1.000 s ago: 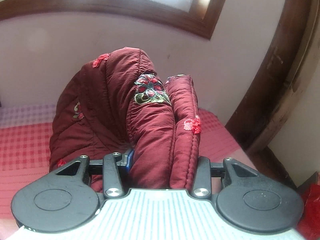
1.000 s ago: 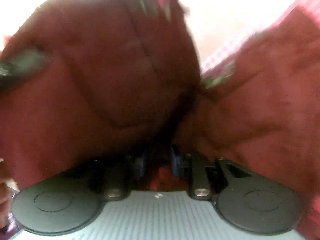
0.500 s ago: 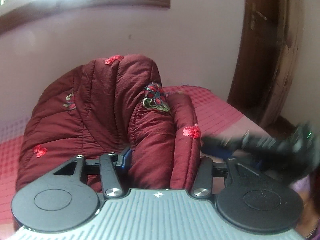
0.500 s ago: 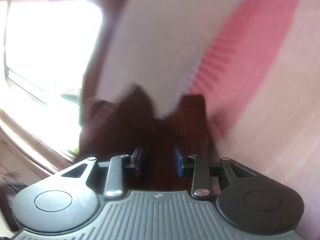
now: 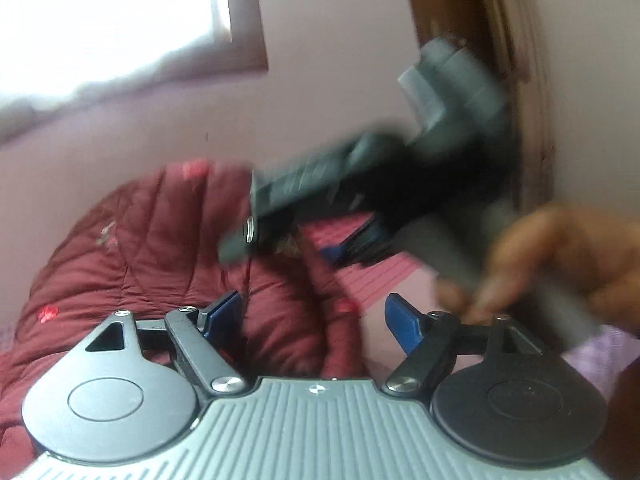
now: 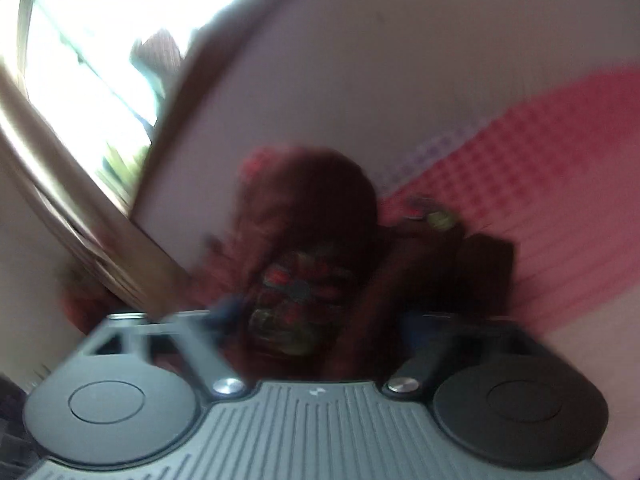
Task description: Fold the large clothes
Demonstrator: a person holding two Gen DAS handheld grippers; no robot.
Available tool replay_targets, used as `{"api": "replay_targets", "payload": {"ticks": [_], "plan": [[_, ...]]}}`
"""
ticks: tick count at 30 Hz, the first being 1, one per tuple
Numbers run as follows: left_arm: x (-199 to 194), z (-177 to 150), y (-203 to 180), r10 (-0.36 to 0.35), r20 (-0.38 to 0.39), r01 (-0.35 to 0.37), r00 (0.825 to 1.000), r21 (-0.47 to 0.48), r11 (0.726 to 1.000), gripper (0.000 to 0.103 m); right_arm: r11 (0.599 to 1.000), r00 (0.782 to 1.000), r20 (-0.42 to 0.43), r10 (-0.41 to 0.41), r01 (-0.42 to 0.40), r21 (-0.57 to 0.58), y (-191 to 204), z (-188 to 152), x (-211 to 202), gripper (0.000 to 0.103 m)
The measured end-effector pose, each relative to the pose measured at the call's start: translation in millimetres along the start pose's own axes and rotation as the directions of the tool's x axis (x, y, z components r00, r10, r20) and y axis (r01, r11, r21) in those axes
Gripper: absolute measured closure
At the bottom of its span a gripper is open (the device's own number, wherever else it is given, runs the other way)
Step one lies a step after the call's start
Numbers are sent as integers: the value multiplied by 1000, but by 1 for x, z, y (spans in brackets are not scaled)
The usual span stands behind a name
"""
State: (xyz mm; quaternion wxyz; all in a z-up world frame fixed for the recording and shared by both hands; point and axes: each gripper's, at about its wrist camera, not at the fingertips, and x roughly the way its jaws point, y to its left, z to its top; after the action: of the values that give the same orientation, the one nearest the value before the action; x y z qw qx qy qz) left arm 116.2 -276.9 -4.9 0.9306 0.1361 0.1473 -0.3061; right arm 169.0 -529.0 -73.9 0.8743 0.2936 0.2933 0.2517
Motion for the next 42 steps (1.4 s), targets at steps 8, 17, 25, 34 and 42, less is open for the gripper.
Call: {"api": "replay_targets", "payload": {"ticks": [8, 17, 25, 34, 42], "plan": [[-135, -7, 34, 130, 223, -96, 966, -157, 983, 12, 996, 999, 27, -37, 39, -74, 13, -6, -2, 44], [-91, -34, 70, -53, 93, 74, 994, -246, 966, 34, 990, 995, 86, -50, 61, -130, 22, 10, -1, 54], [-53, -65, 13, -125, 41, 124, 991, 27, 992, 32, 996, 989, 119, -87, 87, 6, -46, 2, 11, 50], [-34, -79, -1, -110, 13, 108, 994, 131, 985, 6, 996, 971, 224, -86, 82, 30, -64, -2, -11, 37], [-24, -75, -13, -100, 16, 96, 995, 158, 983, 3, 904, 971, 235, -41, 136, -405, 47, 32, -29, 42]]}}
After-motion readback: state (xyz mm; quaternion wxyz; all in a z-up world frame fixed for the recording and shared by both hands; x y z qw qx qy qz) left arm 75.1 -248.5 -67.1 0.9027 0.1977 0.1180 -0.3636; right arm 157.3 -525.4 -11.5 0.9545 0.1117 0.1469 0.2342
